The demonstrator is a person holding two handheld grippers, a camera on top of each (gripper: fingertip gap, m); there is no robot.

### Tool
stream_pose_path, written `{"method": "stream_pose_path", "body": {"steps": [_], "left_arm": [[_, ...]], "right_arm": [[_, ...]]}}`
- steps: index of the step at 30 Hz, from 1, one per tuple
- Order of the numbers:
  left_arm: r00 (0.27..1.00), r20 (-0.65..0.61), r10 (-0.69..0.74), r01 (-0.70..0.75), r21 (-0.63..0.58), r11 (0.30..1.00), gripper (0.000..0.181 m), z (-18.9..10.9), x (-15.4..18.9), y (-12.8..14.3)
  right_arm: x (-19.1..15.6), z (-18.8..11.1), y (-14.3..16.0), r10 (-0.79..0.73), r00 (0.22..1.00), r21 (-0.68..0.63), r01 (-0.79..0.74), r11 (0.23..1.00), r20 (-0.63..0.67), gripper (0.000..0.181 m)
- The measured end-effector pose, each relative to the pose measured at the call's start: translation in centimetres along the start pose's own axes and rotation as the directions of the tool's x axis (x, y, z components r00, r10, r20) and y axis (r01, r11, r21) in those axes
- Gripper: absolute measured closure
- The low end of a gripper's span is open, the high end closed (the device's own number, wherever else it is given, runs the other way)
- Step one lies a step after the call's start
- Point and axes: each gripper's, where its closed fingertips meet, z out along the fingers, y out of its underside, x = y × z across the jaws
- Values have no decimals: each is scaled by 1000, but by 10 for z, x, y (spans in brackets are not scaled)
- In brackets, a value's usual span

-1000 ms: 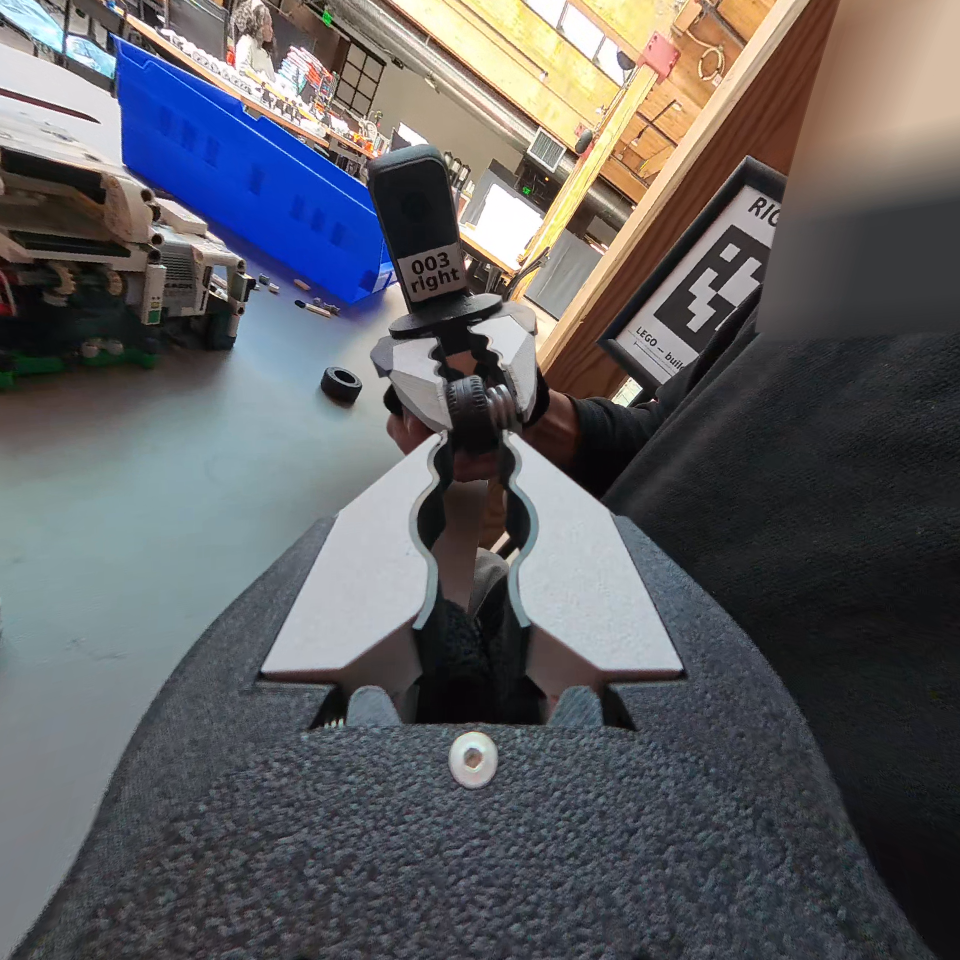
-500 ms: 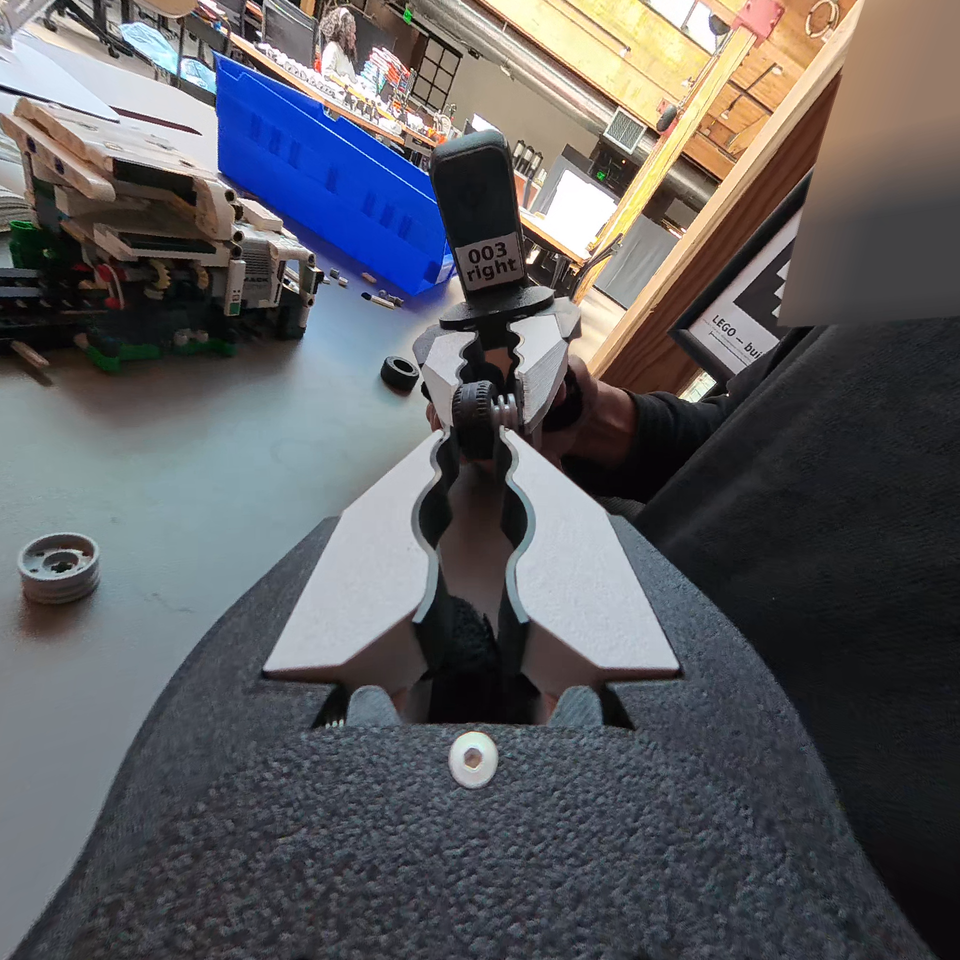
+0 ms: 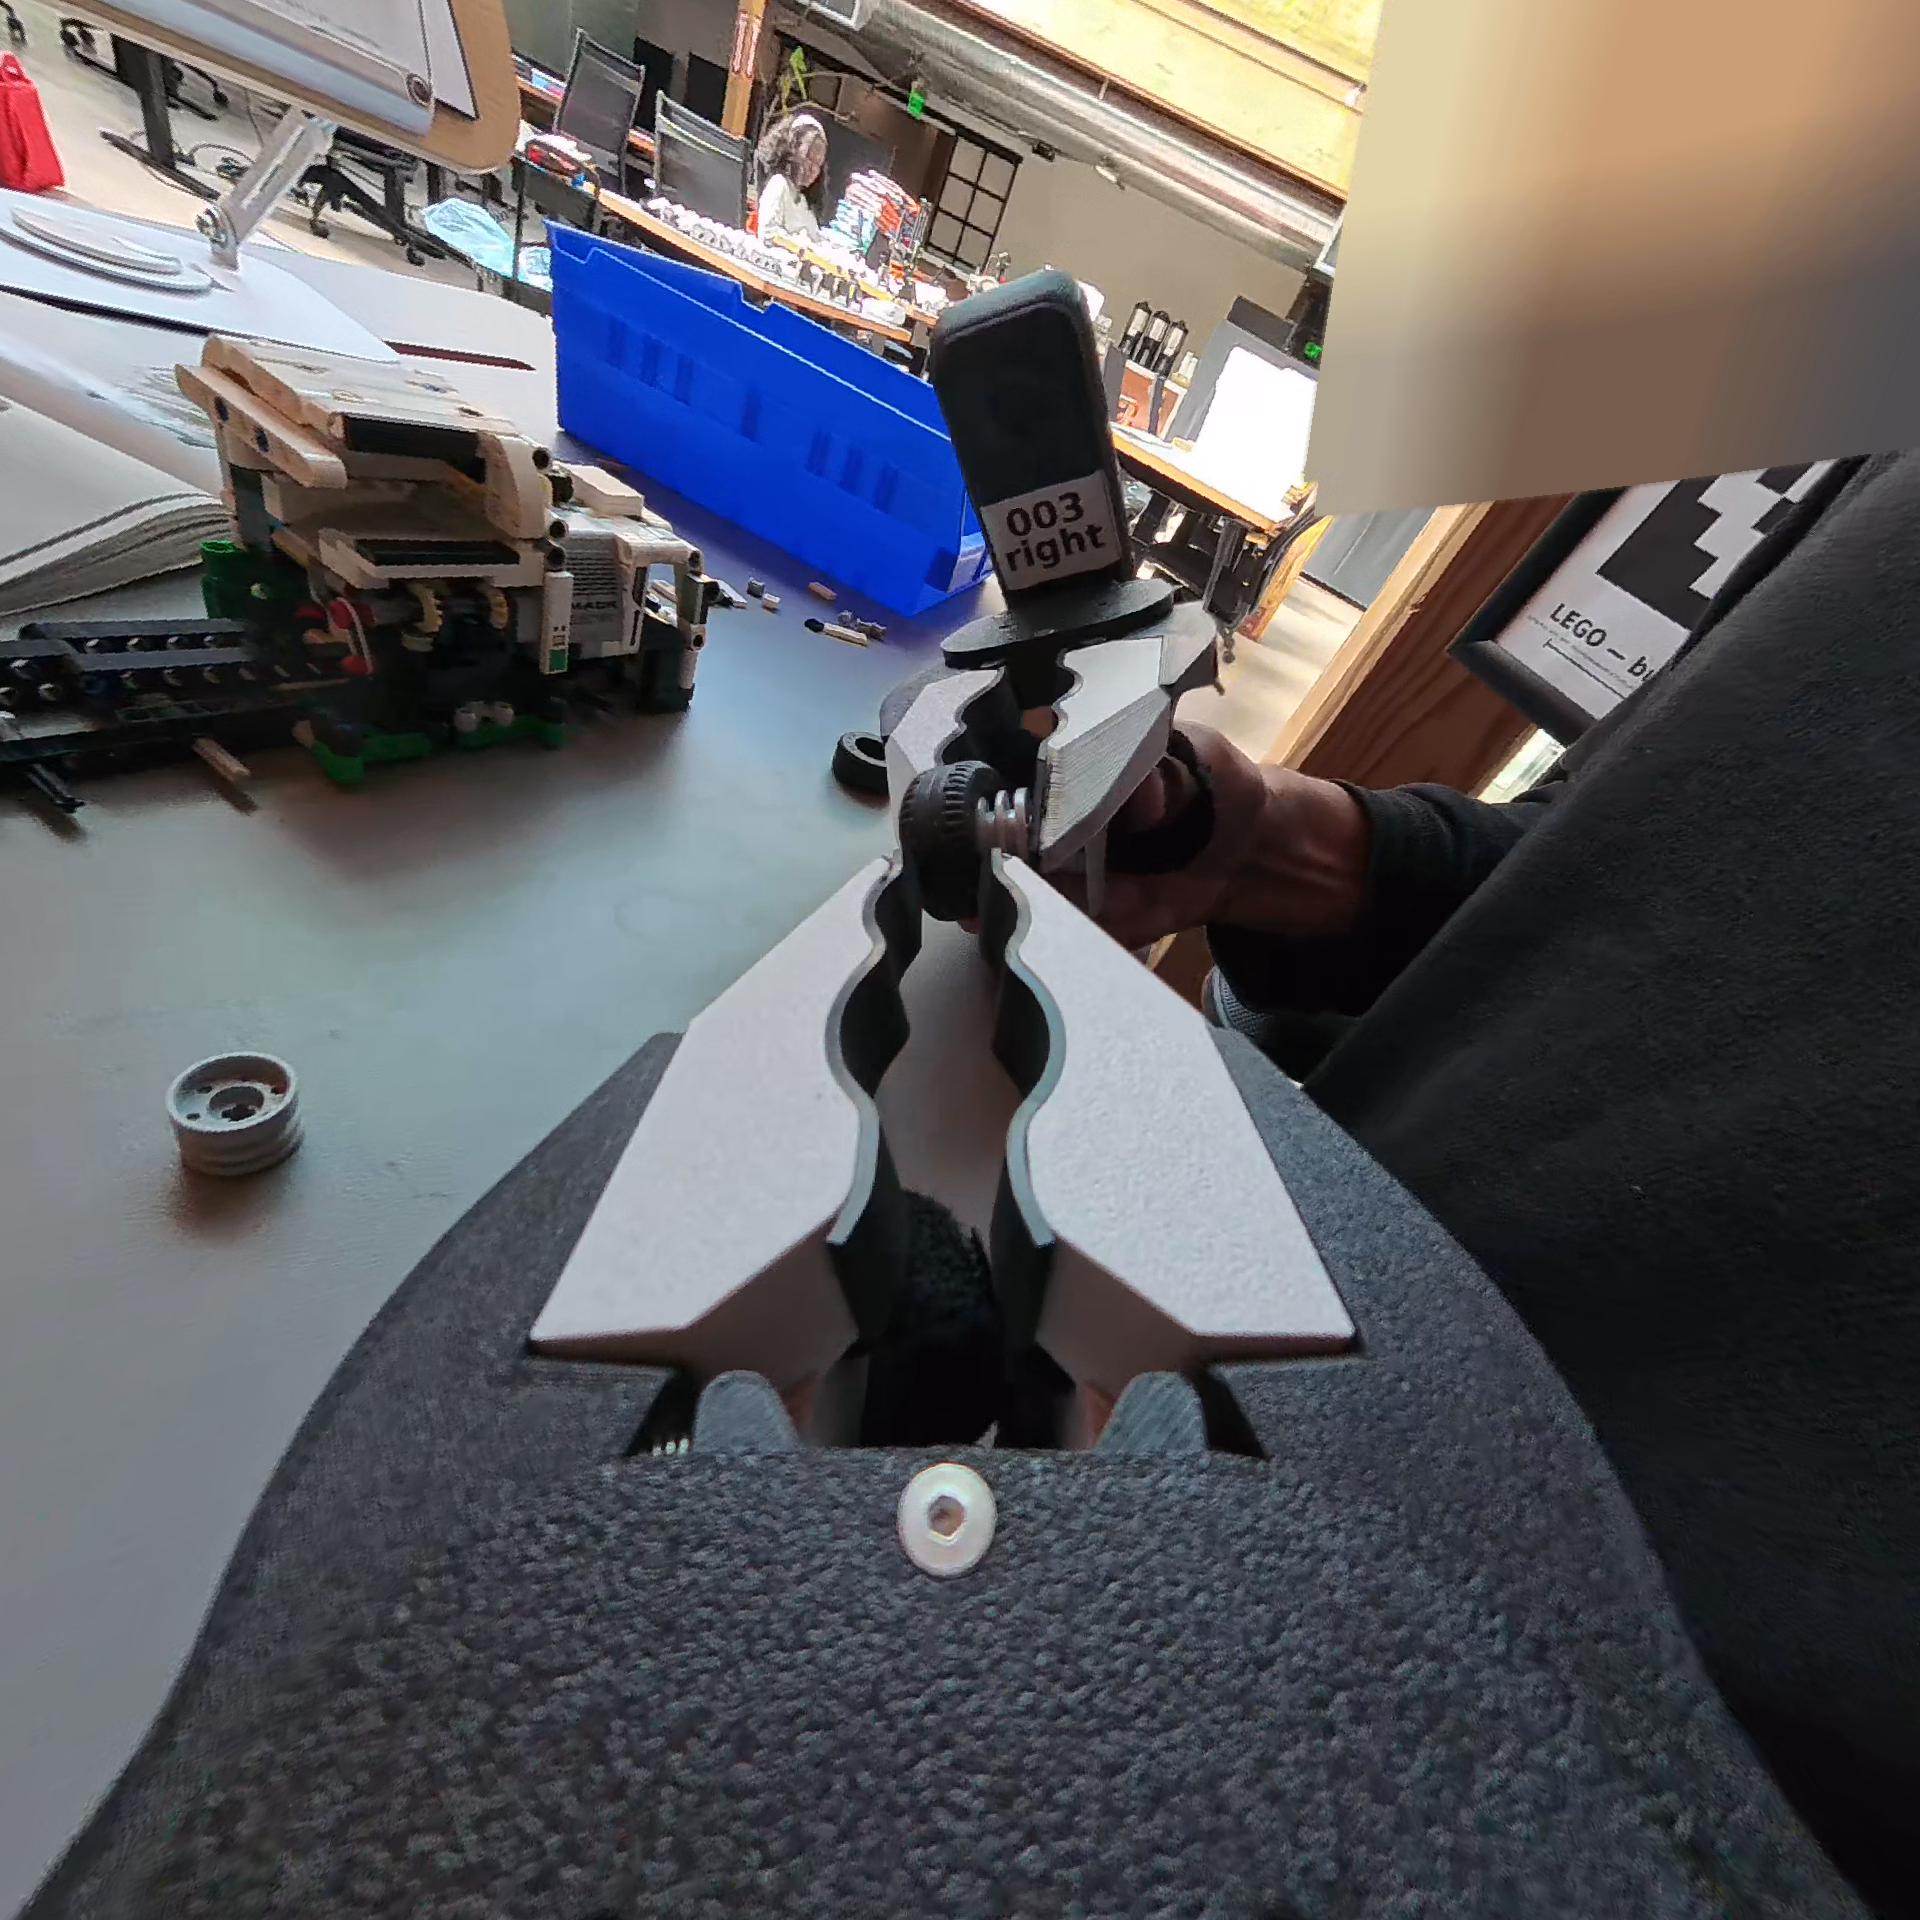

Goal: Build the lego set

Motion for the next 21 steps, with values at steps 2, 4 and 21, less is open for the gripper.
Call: {"method": "stream_pose_path", "body": {"steps": [2, 4, 21], "left_arm": [[1000, 10, 10, -10, 3, 1000, 172, -1, 0, 0], [1000, 18, 14, -14, 3, 1000, 172, -1, -1, 0], [988, 70, 139, -141, 15, 990, 181, -2, 11, -4]], "right_arm": [[0, 0, 0, -3, 1000, -1, 3, 1000, -7, 161], [0, 1, 2, -8, 1000, -6, 8, 1000, -15, 161], [32, -12, -3, 15, 989, -40, -21, 999, -147, 161]]}}
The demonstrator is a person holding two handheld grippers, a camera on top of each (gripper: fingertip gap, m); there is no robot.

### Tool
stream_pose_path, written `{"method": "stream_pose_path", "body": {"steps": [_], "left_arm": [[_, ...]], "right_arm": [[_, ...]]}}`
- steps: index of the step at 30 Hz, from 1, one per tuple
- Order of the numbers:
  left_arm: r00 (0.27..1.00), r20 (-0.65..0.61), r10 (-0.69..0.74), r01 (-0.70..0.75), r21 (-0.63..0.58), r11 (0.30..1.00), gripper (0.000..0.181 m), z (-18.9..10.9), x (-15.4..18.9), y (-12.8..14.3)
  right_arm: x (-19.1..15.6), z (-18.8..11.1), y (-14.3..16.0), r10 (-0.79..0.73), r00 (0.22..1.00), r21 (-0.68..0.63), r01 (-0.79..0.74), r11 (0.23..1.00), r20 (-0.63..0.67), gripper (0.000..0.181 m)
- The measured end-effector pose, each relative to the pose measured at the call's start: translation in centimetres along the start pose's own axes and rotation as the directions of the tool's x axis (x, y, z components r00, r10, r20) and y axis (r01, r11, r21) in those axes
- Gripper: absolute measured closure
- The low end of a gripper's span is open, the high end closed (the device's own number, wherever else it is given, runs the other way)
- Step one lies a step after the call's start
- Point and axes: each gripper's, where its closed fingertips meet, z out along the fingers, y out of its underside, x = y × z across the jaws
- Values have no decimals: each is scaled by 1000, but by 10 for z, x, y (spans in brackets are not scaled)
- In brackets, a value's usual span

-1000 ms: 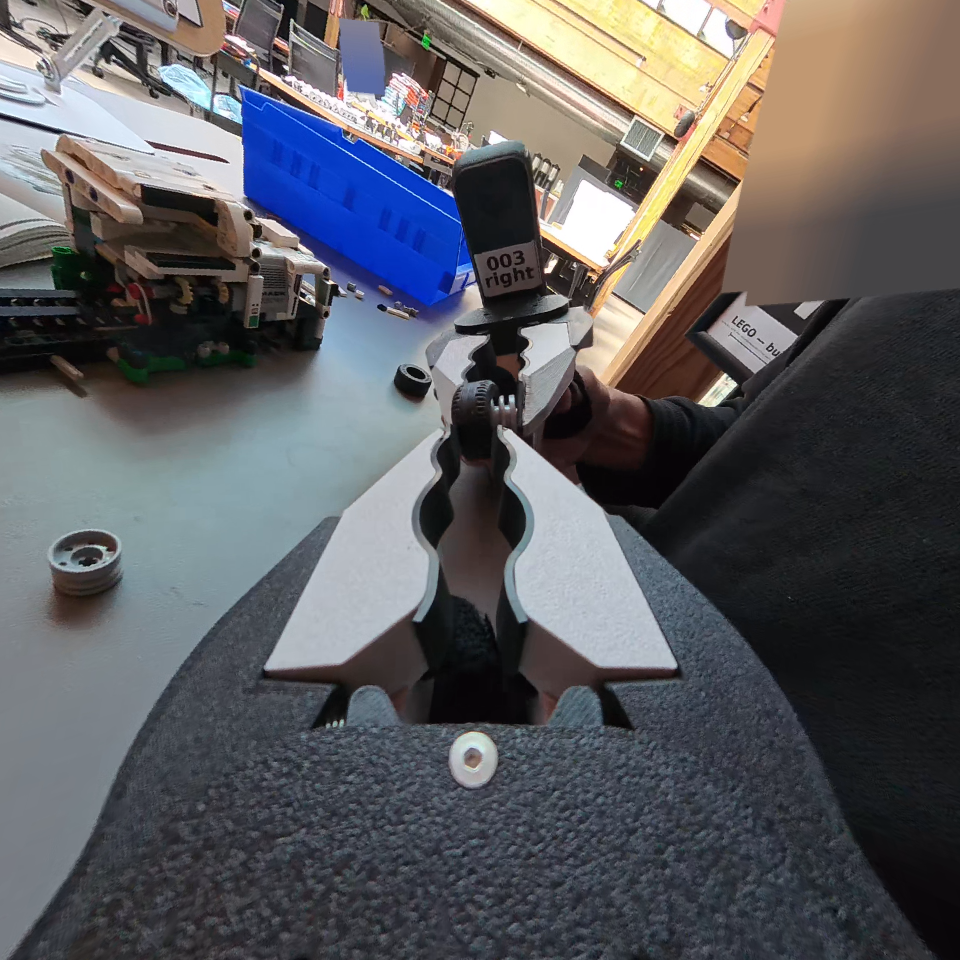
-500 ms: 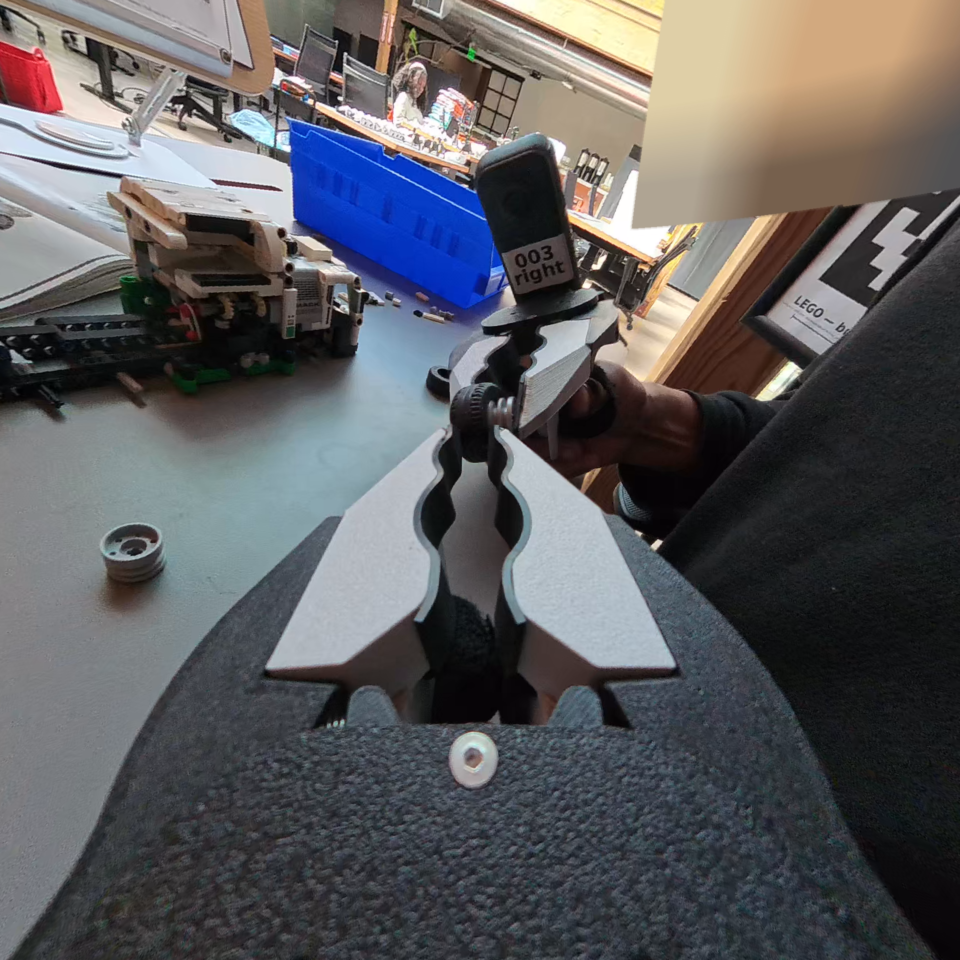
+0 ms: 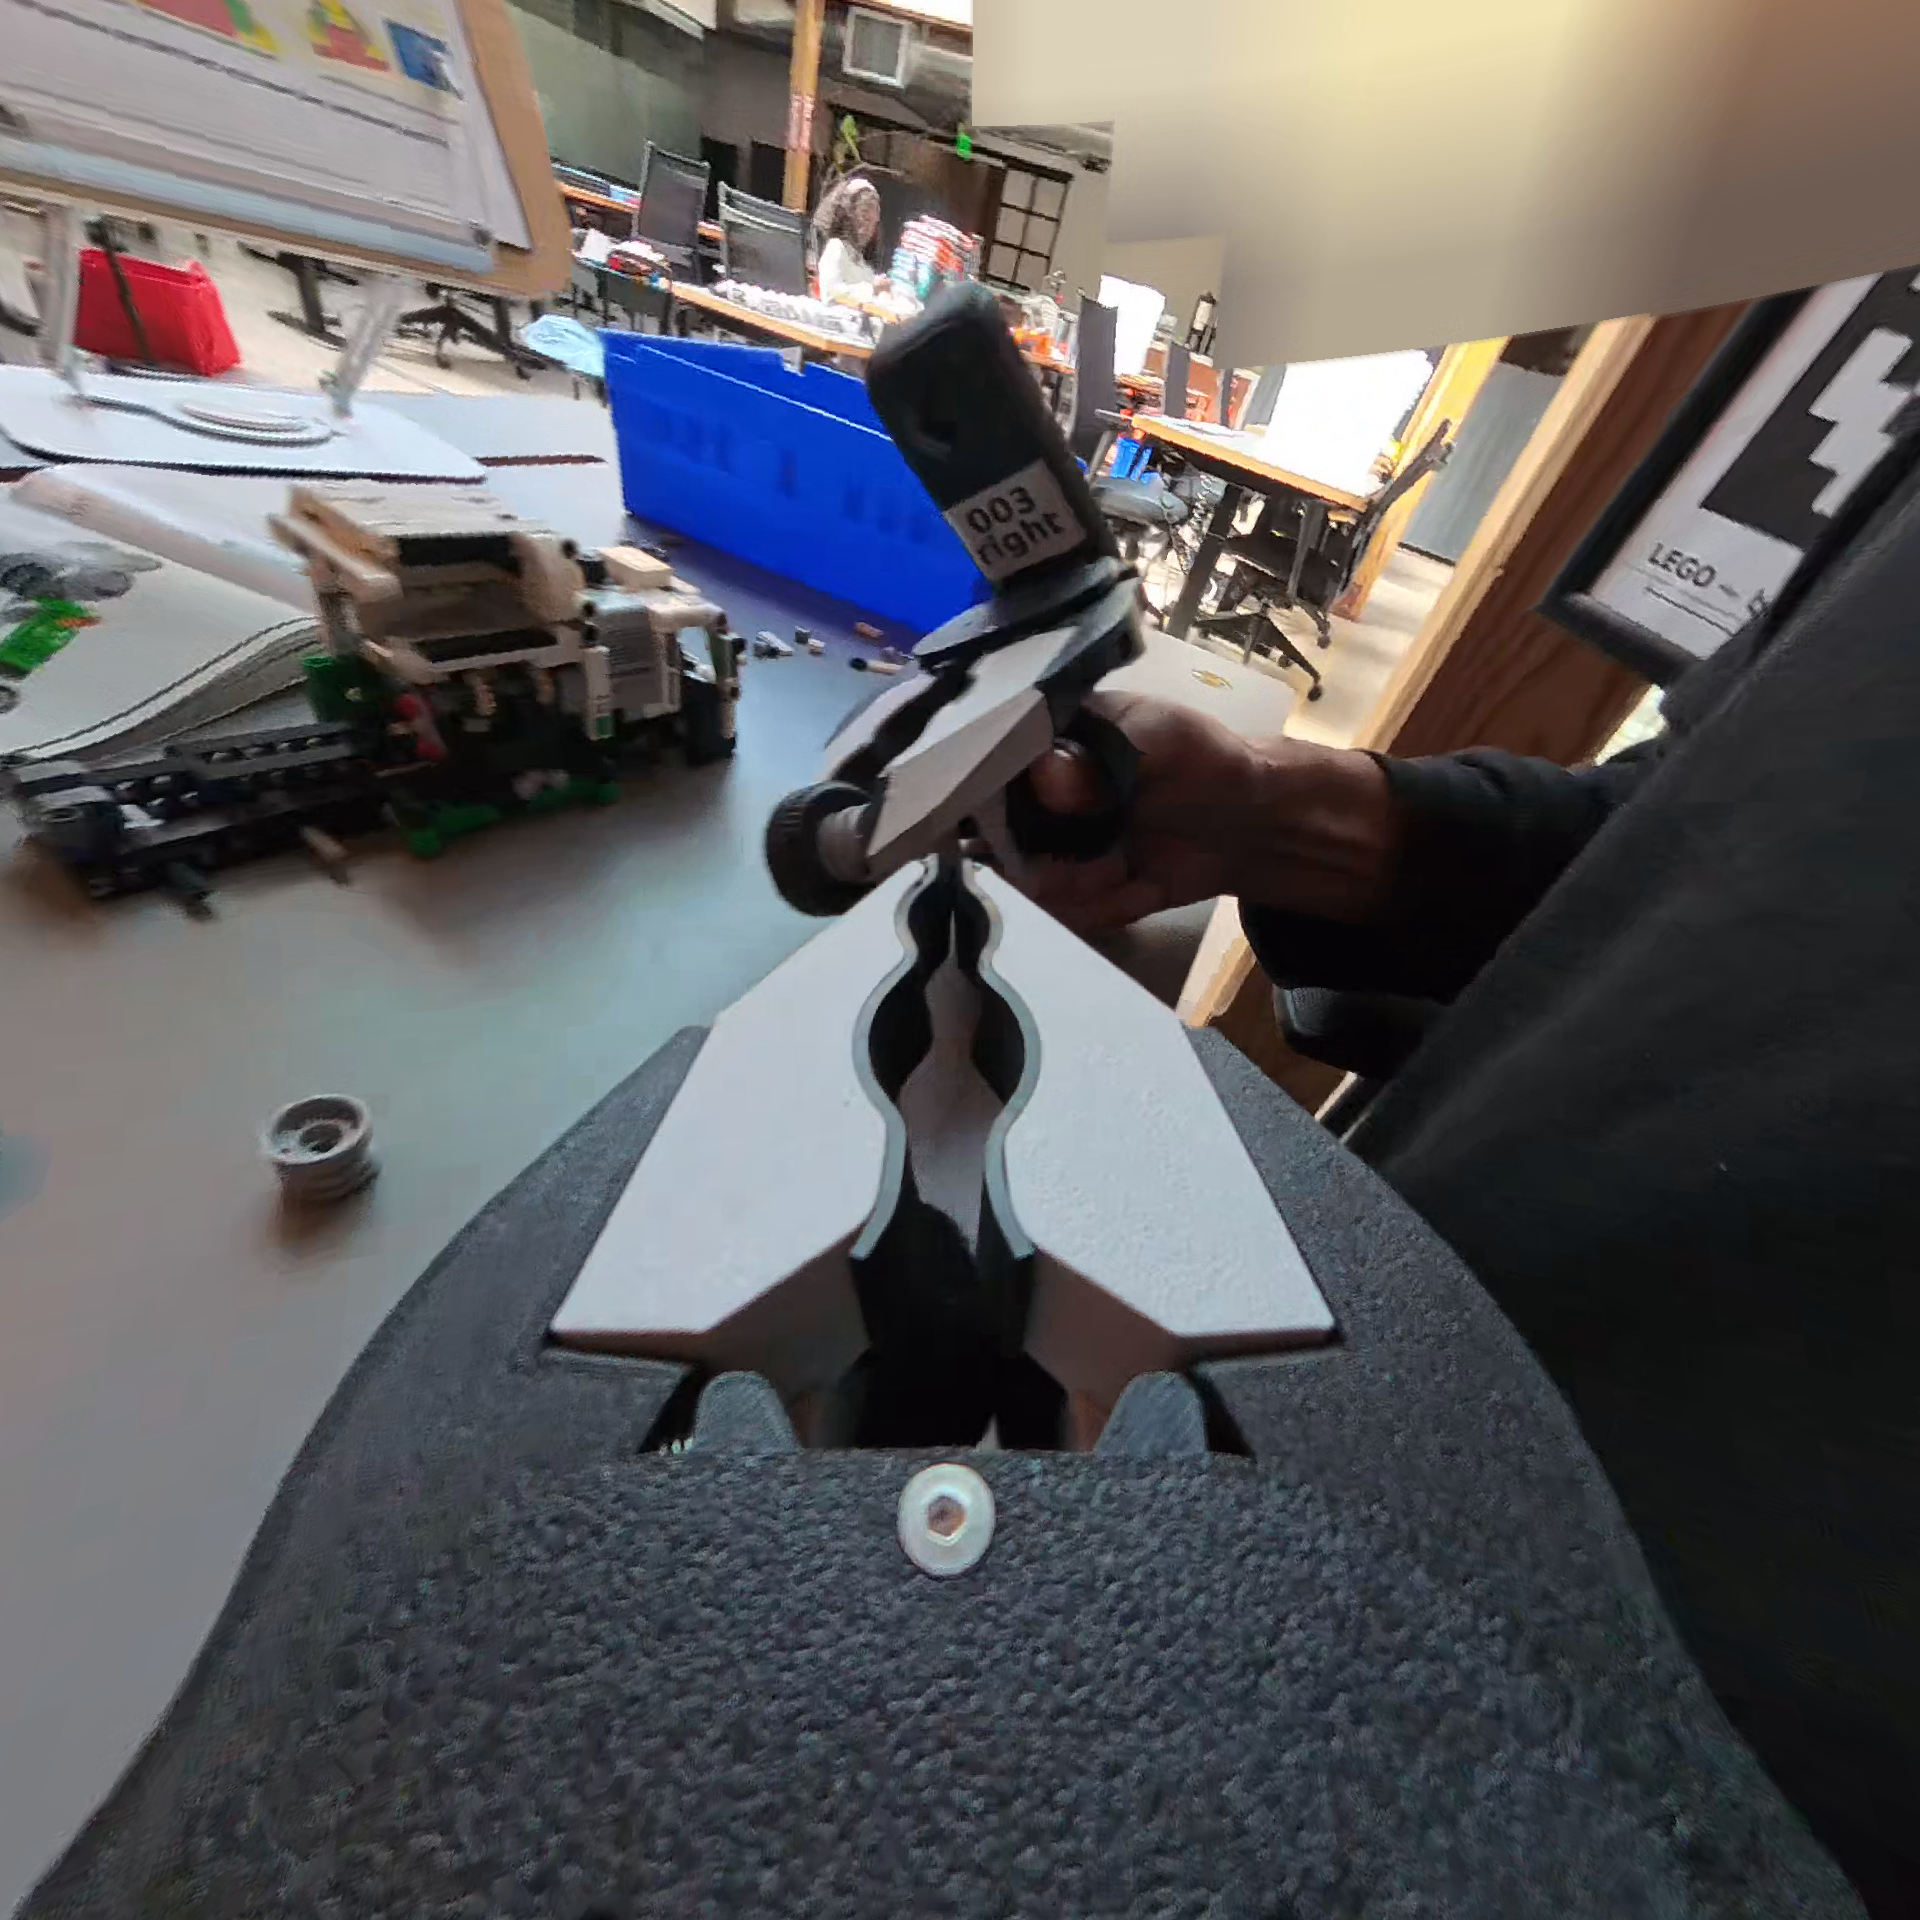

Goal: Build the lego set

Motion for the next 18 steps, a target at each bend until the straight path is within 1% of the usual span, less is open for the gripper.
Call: {"method": "stream_pose_path", "body": {"steps": [2, 3, 4, 5, 6, 7, 8, 9, 11, 12, 13, 14, 15, 16, 18], "left_arm": [[999, 37, -38, 36, 49, 998, 181, -8, -17, -14], [998, 29, -58, 55, 77, 995, 181, -11, -21, -21], [998, -4, -70, 70, 80, 994, 165, -11, -22, -23], [997, -43, -63, 65, 41, 997, 149, -8, -20, -17], [995, -87, -47, 47, -5, 999, 140, -5, -15, -9], [992, -121, -27, 24, -25, 999, 134, -3, -9, -5], [992, -124, 2, -5, -29, 1000, 132, -1, -7, -4], [995, -95, 37, -39, -25, 999, 133, 0, -8, -4], [994, -63, 87, -89, -19, 996, 139, 0, -7, -4], [994, -59, 93, -95, -22, 995, 145, -1, -6, -4], [993, -62, 104, -106, -31, 994, 147, -2, -4, -3], [990, -67, 122, -125, -28, 992, 146, -3, -2, -3], [988, -67, 139, -141, -19, 990, 151, -3, -1, -4], [986, -63, 156, -158, -24, 987, 152, -3, 0, -4], [979, -51, 198, -201, -62, 978, 152, -2, -1, 2]], "right_arm": [[-18, -3, -17, -32, 993, 91, 22, 996, 110, 161], [-33, -2, -20, -42, 978, 111, 20, 994, 206, 161], [-42, -1, -22, -31, 961, 125, -4, 992, 276, 161], [-40, 3, -18, -33, 960, 119, 0, 993, 277, 161], [-38, 6, -15, -45, 964, 108, 17, 994, 264, 161], [-41, 7, -16, -64, 961, 113, 35, 993, 269, 161], [-44, 7, -18, -92, 959, 126, 60, 990, 270, 161], [-47, 8, -18, -128, 956, 125, 98, 987, 264, 160], [-46, 11, -15, -228, 952, 113, 208, 972, 206, 161], [-46, 13, -11, -296, 939, 94, 283, 954, 178, 160], [-46, 14, -8, -360, 920, 89, 350, 933, 155, 160], [-50, 14, -9, -415, 896, 110, 402, 909, 159, 160], [-52, 13, -11, -454, 877, 133, 436, 890, 160, 161], [-51, 13, -10, -461, 873, 125, 445, 887, 161, 161], [-46, 14, -4, -446, 873, 47, 446, 894, 195, 161]]}}
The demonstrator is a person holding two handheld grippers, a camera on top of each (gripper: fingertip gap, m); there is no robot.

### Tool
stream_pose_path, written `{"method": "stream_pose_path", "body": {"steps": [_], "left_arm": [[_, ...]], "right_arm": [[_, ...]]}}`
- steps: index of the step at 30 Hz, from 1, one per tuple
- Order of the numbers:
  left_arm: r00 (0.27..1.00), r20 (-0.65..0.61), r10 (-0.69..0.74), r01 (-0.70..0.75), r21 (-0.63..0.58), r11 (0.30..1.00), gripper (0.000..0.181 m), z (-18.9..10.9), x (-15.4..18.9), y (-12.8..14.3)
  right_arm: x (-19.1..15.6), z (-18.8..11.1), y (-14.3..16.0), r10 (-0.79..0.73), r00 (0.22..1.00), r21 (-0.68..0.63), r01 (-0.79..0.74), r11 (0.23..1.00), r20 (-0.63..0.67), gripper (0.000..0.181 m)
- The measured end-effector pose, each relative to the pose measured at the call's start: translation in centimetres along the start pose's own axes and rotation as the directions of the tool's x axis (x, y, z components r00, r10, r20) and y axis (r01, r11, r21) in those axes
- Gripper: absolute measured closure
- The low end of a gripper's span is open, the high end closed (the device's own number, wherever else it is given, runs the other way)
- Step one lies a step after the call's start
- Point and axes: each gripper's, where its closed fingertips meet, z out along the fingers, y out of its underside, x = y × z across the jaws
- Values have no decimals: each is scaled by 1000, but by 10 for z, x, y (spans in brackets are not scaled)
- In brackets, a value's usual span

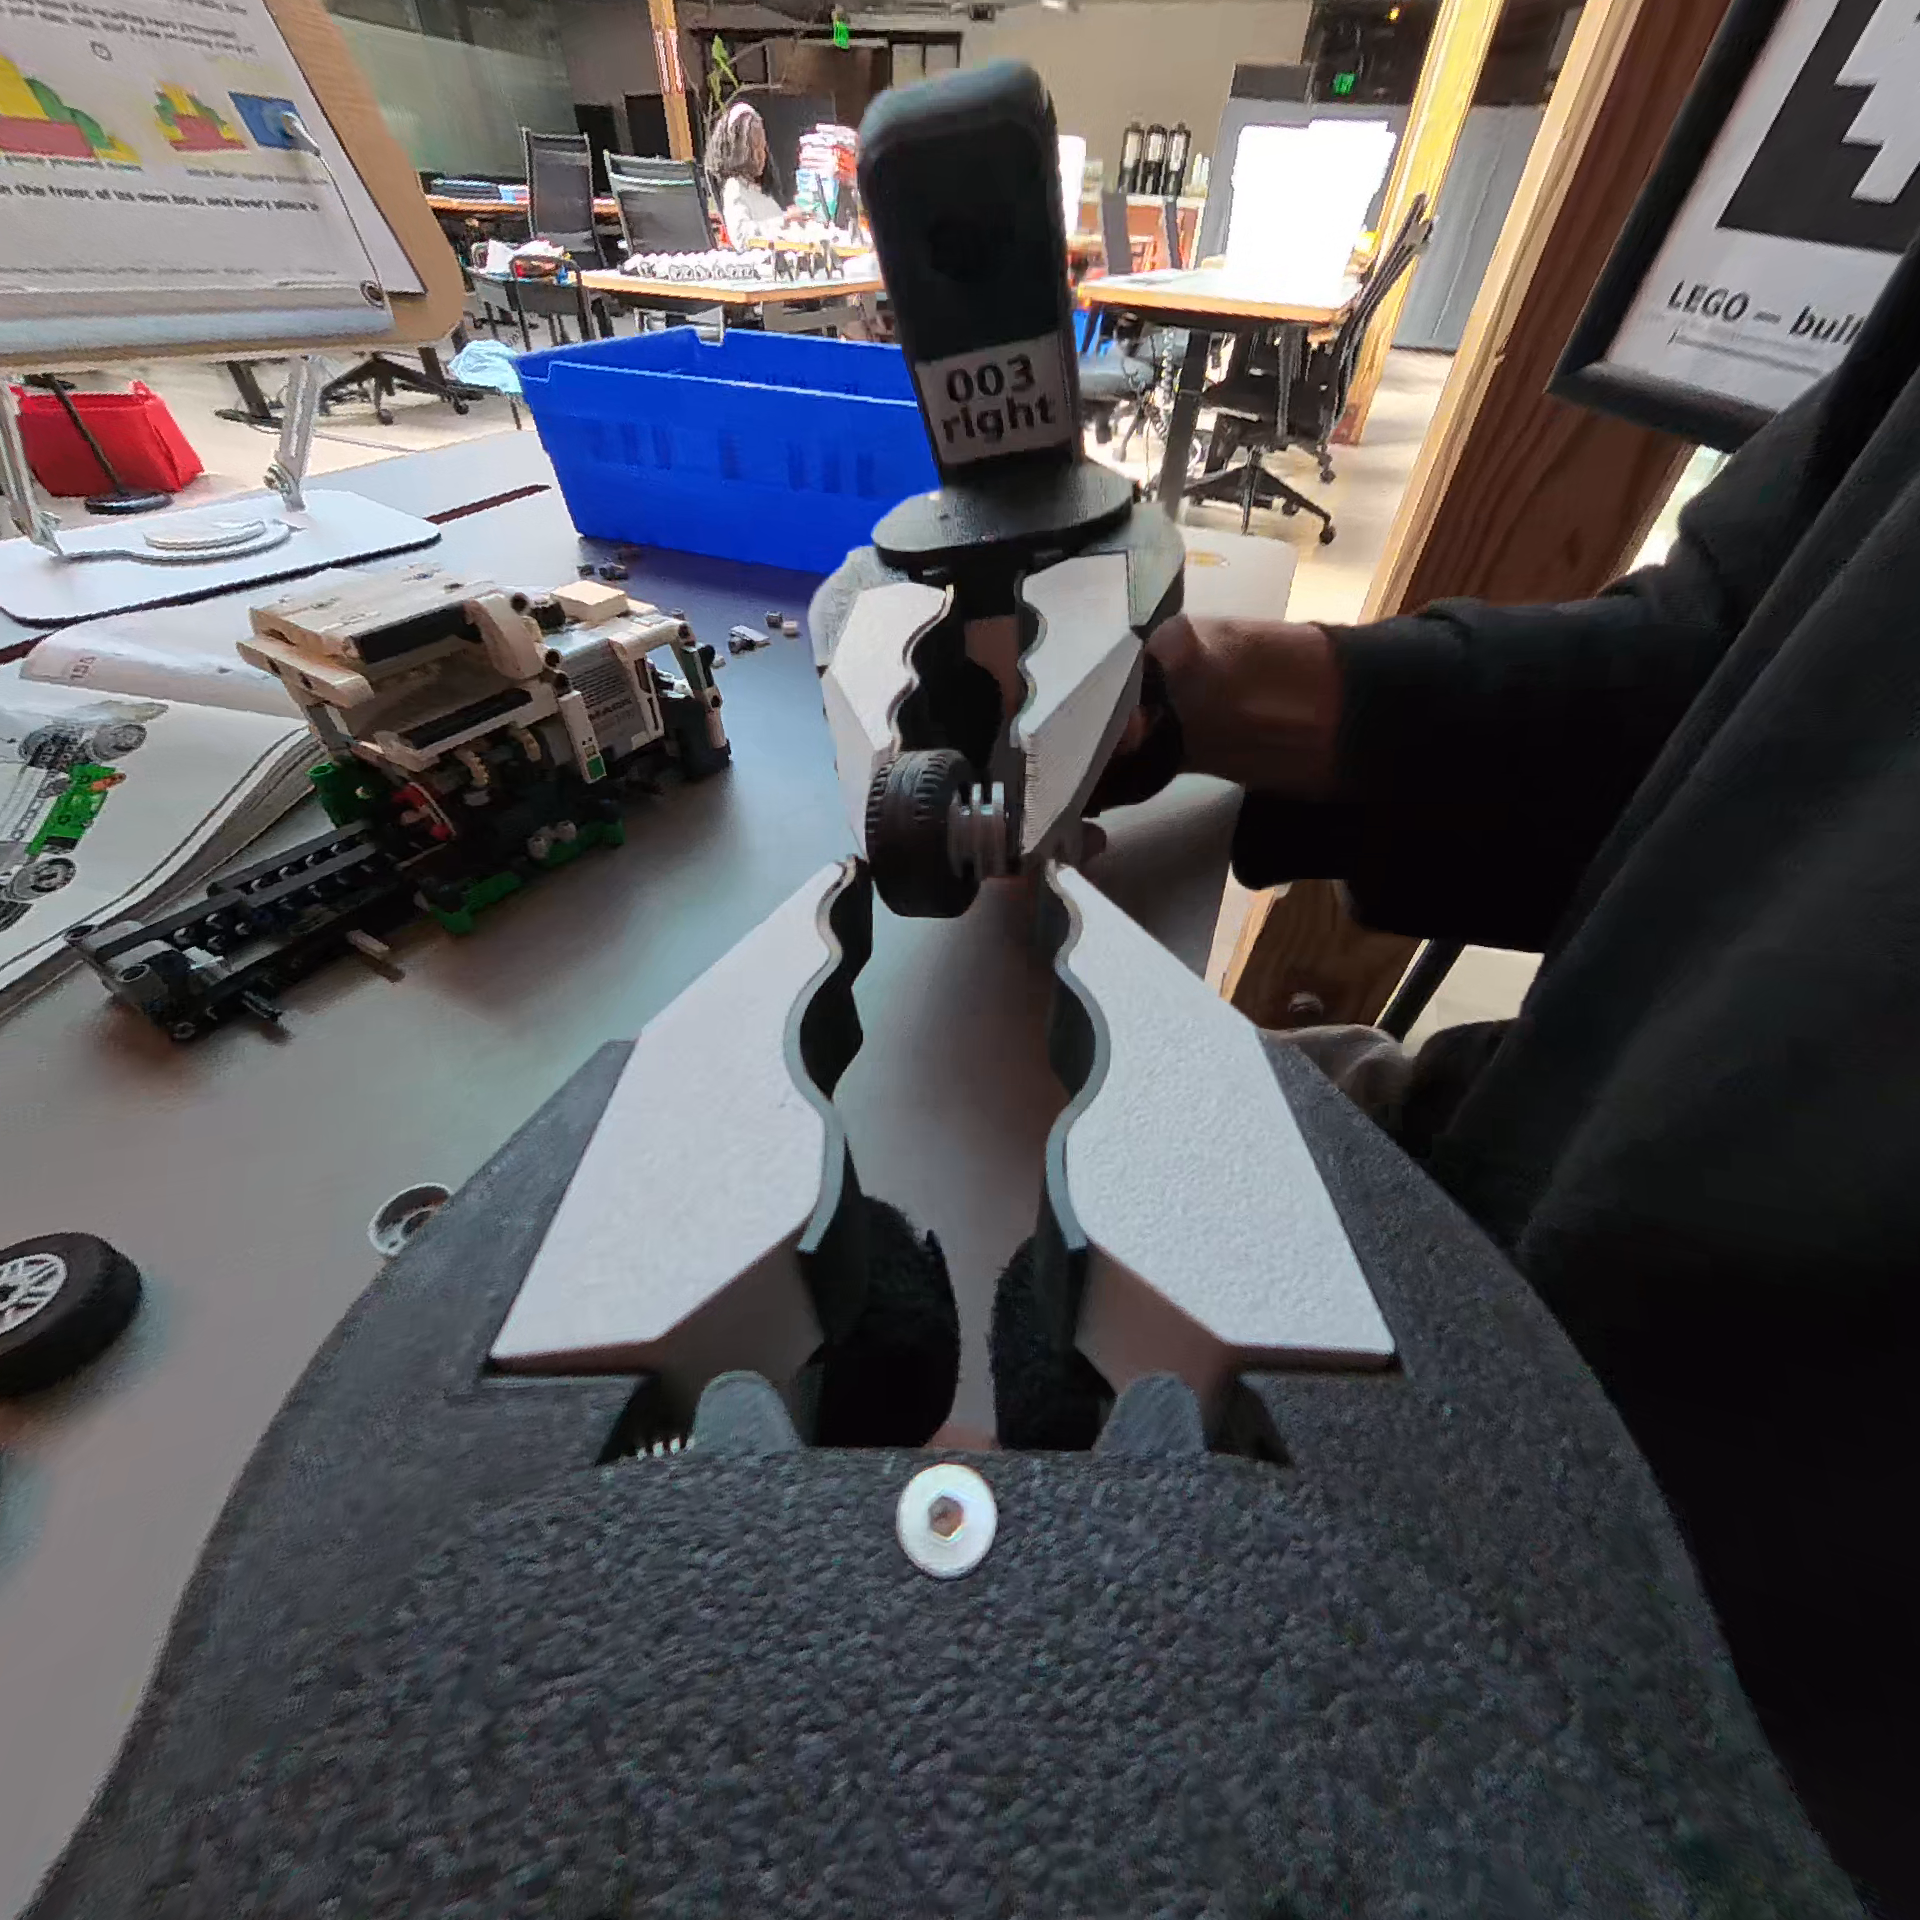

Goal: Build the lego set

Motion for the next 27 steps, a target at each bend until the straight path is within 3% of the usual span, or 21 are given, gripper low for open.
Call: {"method": "stream_pose_path", "body": {"steps": [5, 7, 9, 11, 13, 16, 19, 22, 24, 27], "left_arm": [[985, 72, 156, -153, -53, 987, 154, 7, -14, 9], [962, 129, 241, -231, -88, 969, 166, 9, -27, 11], [940, 167, 296, -284, -90, 954, 167, 11, -38, 7], [951, 122, 285, -279, -66, 958, 167, 15, -37, 5], [956, 112, 273, -266, -72, 961, 167, 18, -43, 5], [929, 110, 353, -335, -154, 930, 168, 23, -50, 12], [809, 131, 574, -525, -279, 804, 168, 22, -53, 20], [569, 116, 814, -700, -450, 554, 168, 18, -63, 33], [447, 61, 892, -755, -509, 413, 168, 19, -63, 43], [338, 2, 941, -794, -536, 286, 168, 24, -56, 51]], "right_arm": [[14, -5, 8, -73, 997, -72, 73, 995, -6, 160], [22, -8, 9, -28, 999, -103, 26, 994, -17, 153], [32, -10, 14, 37, 999, -147, -43, 988, -39, 143], [36, -13, 16, 69, 996, -166, -76, 983, -49, 154], [43, -18, 15, 19, 997, -159, -31, 987, -77, 155], [52, -21, 23, -108, 981, -266, 63, 962, -161, 155], [48, -27, 28, -59, 981, -311, -1, 950, -184, 150], [47, -40, 34, -19, 970, -308, -58, 950, -243, 143], [47, -43, 34, 6, 956, -270, -88, 959, -292, 136], [52, -43, 43, 43, 927, -250, -145, 957, -374, 135]]}}
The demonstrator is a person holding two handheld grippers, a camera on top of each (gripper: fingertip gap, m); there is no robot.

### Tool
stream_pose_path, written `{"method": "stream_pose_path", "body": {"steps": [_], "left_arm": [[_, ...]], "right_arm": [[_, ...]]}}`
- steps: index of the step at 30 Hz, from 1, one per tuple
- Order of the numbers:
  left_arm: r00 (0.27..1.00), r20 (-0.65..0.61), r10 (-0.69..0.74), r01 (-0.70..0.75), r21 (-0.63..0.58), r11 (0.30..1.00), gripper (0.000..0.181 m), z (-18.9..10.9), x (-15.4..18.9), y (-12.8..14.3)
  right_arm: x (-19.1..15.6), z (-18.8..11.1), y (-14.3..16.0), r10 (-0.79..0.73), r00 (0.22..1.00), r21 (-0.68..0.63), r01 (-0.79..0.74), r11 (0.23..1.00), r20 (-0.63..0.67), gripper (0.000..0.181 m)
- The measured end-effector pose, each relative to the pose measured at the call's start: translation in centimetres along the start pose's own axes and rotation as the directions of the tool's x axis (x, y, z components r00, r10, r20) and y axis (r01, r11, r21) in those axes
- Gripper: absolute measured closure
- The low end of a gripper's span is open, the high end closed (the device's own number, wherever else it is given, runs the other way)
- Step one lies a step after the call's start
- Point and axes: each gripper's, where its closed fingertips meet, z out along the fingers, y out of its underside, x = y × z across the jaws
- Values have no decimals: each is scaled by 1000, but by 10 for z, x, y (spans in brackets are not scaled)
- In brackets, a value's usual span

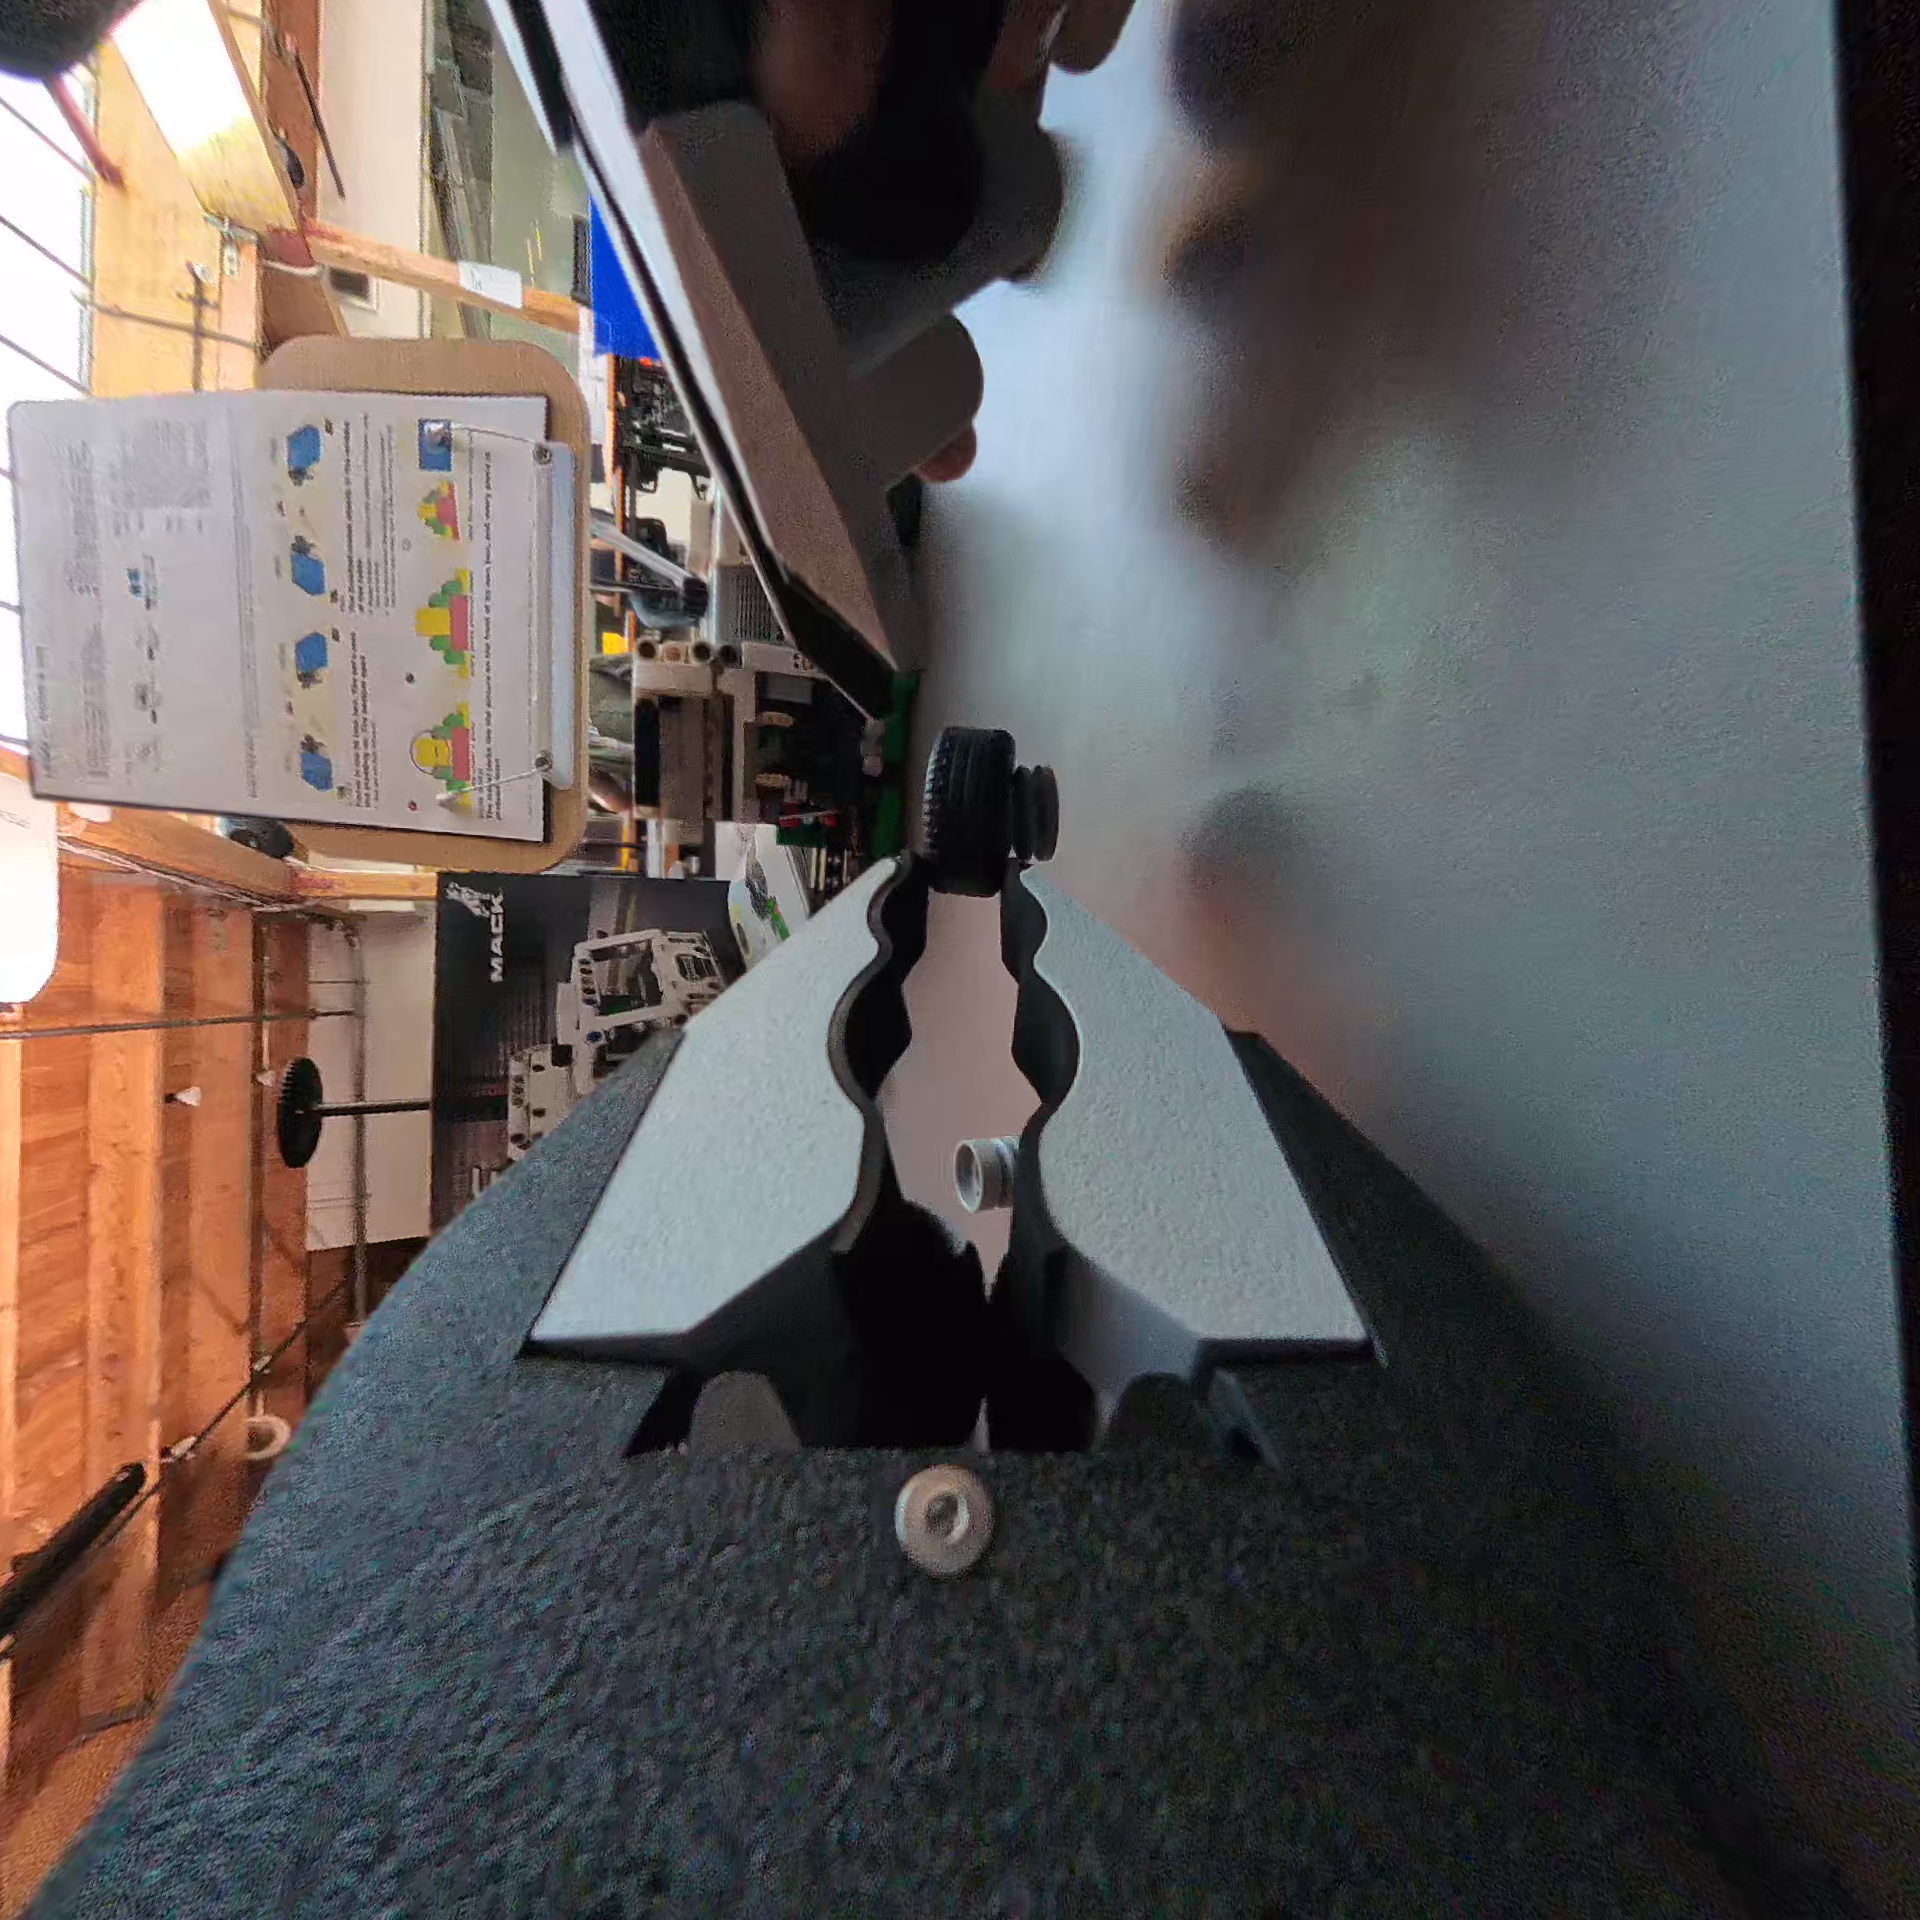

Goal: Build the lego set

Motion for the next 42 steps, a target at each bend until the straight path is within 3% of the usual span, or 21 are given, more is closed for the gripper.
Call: {"method": "stream_pose_path", "body": {"steps": [3, 8, 11, 13, 15, 16, 17, 18, 20, 21, 22, 24, 32, 42], "left_arm": [[999, -23, 41, -41, 7, 999, 168, 0, 10, -11], [997, -28, 74, -74, -14, 997, 168, 0, 18, -24], [998, -46, 34, -36, -50, 998, 168, 1, 27, -24], [995, -72, -70, 61, -117, 991, 166, -3, 29, -14], [926, -131, -354, 331, -171, 928, 163, -13, 31, -5], [833, -131, -538, 512, -186, 838, 161, -17, 26, -3], [689, -114, -716, 692, -190, 696, 164, -20, 16, -2], [488, -139, -862, 839, -198, 507, 163, -21, 10, -5], [56, -281, -958, 957, -259, 132, 148, -20, 8, -25], [-87, -326, -941, 959, -285, 10, 148, -19, 7, -32], [-153, -314, -937, 948, -313, -49, 151, -15, 10, -31], [-138, -245, -960, 933, -358, -43, 156, -7, 22, -21], [-312, -151, -938, 856, -474, -208, 169, 0, 28, -22], [-242, -52, -969, 820, -545, -175, 175, 1, 33, -19]], "right_arm": [[-10, 9, 9, 13, 999, -24, -12, 1000, 29, 131], [-13, 15, 28, -74, 997, -154, 73, 985, -1, 149], [-13, 16, 37, -122, 992, -203, 115, 972, -18, 150], [-12, 14, 38, -167, 985, -208, 155, 966, -40, 150], [-10, 13, 38, -250, 966, -222, 229, 948, -71, 150], [-11, 12, 38, -294, 952, -232, 269, 935, -84, 150], [-11, 13, 38, -330, 939, -244, 298, 923, -99, 150], [-12, 14, 38, -355, 928, -254, 318, 913, -114, 150], [-13, 16, 37, -378, 916, -266, 333, 905, -138, 150], [-13, 17, 37, -383, 911, -269, 335, 903, -151, 150], [-12, 18, 36, -392, 905, -270, 341, 900, -165, 150], [-12, 20, 36, -408, 895, -262, 356, 897, -182, 150], [-10, 25, 34, -351, 909, -241, 297, 924, -226, 150], [-12, 25, 35, -347, 916, -243, 296, 924, -202, 150]]}}
